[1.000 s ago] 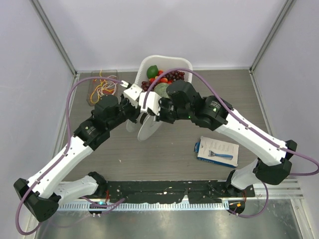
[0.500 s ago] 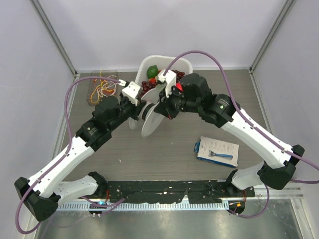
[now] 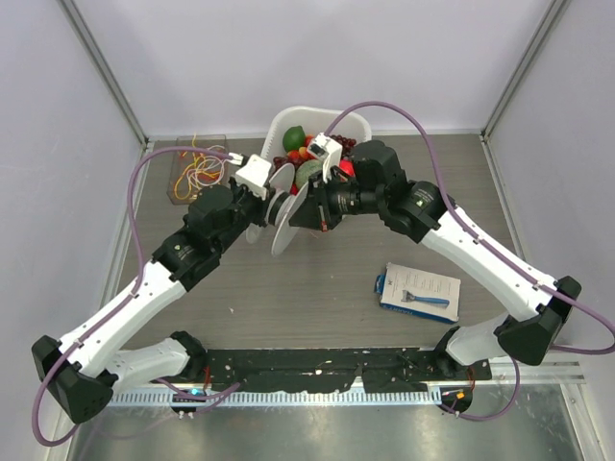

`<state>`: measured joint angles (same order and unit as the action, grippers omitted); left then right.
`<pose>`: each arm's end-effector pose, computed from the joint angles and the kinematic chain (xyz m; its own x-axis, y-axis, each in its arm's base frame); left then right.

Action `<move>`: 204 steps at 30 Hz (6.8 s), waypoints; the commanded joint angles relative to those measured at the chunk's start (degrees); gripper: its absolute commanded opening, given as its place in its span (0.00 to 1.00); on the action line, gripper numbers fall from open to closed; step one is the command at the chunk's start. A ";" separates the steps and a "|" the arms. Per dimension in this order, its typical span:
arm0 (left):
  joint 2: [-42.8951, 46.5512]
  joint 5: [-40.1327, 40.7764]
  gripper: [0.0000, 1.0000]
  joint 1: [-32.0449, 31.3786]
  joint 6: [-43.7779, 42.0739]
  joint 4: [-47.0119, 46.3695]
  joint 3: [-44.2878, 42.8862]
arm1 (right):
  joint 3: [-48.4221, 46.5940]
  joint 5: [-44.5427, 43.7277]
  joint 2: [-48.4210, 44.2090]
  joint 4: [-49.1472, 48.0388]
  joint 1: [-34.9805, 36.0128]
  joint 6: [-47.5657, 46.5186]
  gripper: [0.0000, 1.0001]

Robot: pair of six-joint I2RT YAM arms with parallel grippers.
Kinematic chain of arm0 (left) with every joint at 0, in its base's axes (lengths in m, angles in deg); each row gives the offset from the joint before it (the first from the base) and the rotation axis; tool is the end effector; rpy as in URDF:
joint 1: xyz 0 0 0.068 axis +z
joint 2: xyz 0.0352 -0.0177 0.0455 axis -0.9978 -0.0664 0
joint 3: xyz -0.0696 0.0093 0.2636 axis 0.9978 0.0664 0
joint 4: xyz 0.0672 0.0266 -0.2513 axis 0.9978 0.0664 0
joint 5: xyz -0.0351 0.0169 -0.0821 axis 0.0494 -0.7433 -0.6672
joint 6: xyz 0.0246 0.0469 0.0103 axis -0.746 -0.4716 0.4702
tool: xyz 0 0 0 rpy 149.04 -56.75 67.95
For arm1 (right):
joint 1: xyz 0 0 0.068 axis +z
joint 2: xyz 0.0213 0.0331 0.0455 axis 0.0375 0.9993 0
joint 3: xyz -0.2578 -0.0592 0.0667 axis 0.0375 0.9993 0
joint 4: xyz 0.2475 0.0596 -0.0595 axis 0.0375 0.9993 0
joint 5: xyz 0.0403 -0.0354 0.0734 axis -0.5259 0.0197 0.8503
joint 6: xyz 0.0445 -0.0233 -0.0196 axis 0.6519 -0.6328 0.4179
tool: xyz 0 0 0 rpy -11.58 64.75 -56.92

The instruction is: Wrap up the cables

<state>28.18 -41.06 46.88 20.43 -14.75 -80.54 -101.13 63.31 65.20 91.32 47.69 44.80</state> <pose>0.1867 -0.1449 0.3831 -0.0969 0.1200 -0.9880 0.4972 0.8658 0.0564 0.2018 0.2278 0.4265 -0.5626 -0.1599 -0.8111 -0.7828 0.4187 0.4604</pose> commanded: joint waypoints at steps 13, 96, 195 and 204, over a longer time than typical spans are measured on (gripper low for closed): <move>-0.52 14.54 0.00 -2.79 -7.66 -13.05 3.28 | 1.18 -4.40 0.58 -13.72 -0.45 25.79 0.01; 5.10 -47.68 0.00 -4.46 -19.89 5.92 -6.48 | 41.15 0.76 -35.36 -20.56 -3.61 -61.04 0.01; -15.73 -16.66 0.39 -14.92 -57.94 -50.42 50.83 | 88.18 -24.11 23.71 -127.79 3.94 -99.36 0.56; -16.78 -17.45 0.72 -14.92 -58.20 -49.80 50.83 | 92.92 -23.85 21.16 -127.70 4.03 -99.71 0.69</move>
<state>12.05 -58.39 31.56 -39.72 -67.14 -30.55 -16.93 38.52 87.34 -23.01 51.27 -56.51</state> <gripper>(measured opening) 0.657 0.683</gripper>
